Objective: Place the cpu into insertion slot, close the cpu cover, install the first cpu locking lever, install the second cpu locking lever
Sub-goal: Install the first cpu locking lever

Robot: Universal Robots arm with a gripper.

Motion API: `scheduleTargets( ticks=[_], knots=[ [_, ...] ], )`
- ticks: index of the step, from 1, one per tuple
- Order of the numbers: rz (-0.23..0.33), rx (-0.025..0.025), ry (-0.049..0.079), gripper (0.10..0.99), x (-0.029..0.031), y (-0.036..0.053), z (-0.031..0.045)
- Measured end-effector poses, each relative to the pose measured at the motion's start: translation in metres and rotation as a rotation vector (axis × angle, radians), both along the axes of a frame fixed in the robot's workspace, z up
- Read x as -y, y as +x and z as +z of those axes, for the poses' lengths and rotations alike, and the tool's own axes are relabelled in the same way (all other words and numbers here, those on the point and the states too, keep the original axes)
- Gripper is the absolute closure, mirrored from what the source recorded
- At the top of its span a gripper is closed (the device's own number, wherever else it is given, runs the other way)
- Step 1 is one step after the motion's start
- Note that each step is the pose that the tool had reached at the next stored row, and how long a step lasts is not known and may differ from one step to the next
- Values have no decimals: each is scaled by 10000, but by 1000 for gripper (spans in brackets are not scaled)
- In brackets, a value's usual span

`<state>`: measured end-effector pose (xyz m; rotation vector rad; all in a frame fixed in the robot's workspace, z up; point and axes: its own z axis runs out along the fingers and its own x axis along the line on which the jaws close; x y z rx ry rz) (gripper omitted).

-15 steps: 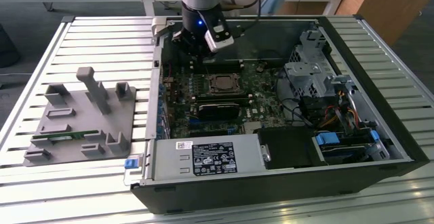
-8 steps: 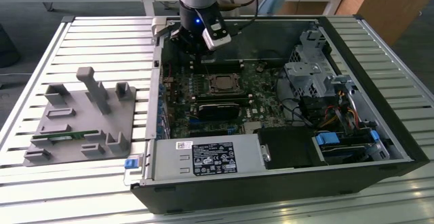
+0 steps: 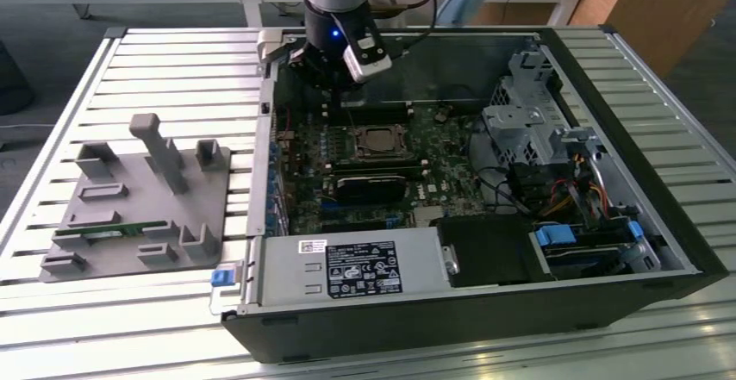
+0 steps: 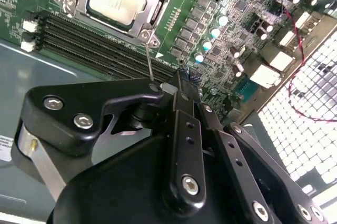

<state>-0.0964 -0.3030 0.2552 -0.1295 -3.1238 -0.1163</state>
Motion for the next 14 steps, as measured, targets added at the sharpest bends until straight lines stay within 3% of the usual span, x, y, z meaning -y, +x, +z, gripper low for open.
scheduleTargets(
  ticks=[7,14],
  knots=[
    [37,-1,-1,980,-58,5,-17],
    [52,0,0,980,-70,80,-30]
  ],
)
